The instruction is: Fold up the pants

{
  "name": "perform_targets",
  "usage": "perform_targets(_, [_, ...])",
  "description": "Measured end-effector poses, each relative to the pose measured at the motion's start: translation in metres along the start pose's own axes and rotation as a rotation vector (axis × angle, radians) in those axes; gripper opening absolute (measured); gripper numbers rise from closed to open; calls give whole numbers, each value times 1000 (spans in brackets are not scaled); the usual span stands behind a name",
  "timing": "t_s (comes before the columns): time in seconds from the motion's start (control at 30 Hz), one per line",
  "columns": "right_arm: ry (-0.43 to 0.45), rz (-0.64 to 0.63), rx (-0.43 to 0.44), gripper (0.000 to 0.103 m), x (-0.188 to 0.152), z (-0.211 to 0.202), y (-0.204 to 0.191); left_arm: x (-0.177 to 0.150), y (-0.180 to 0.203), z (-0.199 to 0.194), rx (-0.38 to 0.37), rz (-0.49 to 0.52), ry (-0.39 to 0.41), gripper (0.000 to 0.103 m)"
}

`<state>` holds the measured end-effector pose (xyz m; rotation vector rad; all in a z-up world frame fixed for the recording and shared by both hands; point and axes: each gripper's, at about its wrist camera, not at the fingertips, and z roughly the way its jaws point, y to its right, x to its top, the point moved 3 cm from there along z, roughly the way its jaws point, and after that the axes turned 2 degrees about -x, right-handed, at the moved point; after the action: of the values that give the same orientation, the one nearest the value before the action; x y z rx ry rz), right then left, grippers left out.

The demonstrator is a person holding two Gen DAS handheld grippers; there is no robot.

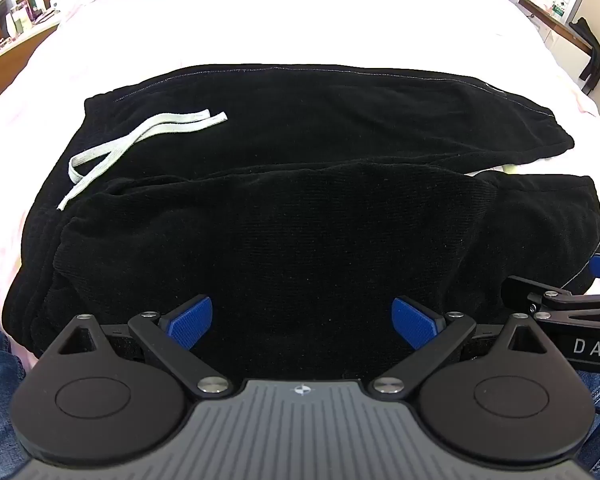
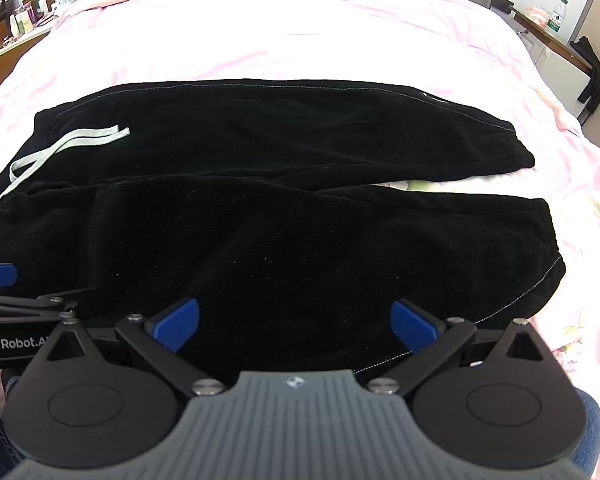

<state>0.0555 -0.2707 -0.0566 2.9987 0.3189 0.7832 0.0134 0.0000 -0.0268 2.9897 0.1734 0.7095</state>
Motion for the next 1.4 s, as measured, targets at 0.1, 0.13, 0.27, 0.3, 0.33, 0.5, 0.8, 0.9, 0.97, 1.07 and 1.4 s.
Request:
perform_targets(0.1, [0, 0, 0, 98, 0, 0, 0, 0, 0, 0, -2, -1, -4, 103])
perform_targets(0.13, [0, 0, 1, 98, 0, 0, 0, 0, 0, 0, -1, 0, -3, 103])
perform_targets(0.27, [3, -3, 0, 98, 0, 1, 0, -2, 2, 2, -7, 1, 1, 103])
perform_targets(0.3, [5, -7, -2, 98, 1, 1, 0, -3, 1, 1, -13, -2, 0, 103])
perform_targets(0.33, [7, -12, -9, 98, 1, 3, 2, -3, -1, 1, -20, -7, -3, 103])
perform_targets(0.5, [33, 21, -54, 98, 10, 12, 40, -8, -32, 9, 4, -97, -30, 103])
perform_targets(0.8, [-30, 209, -125, 98, 17, 62, 144, -39, -104, 20, 133, -317, -70, 103])
perform_targets(0.9, [-52, 280, -128, 98, 20, 77, 173, -45, -121, 27, 152, -382, -82, 103])
perform_targets(0.97, [-67, 341, -106, 98, 22, 86, 188, -49, -128, 29, 150, -434, -74, 103])
perform_targets(1.07, [-103, 440, -69, 95, 21, 99, 209, -53, -131, 28, 142, -480, -67, 103])
perform_targets(1.4, [-146, 725, -62, 95, 15, 142, 280, -59, -156, 22, 149, -593, -6, 103])
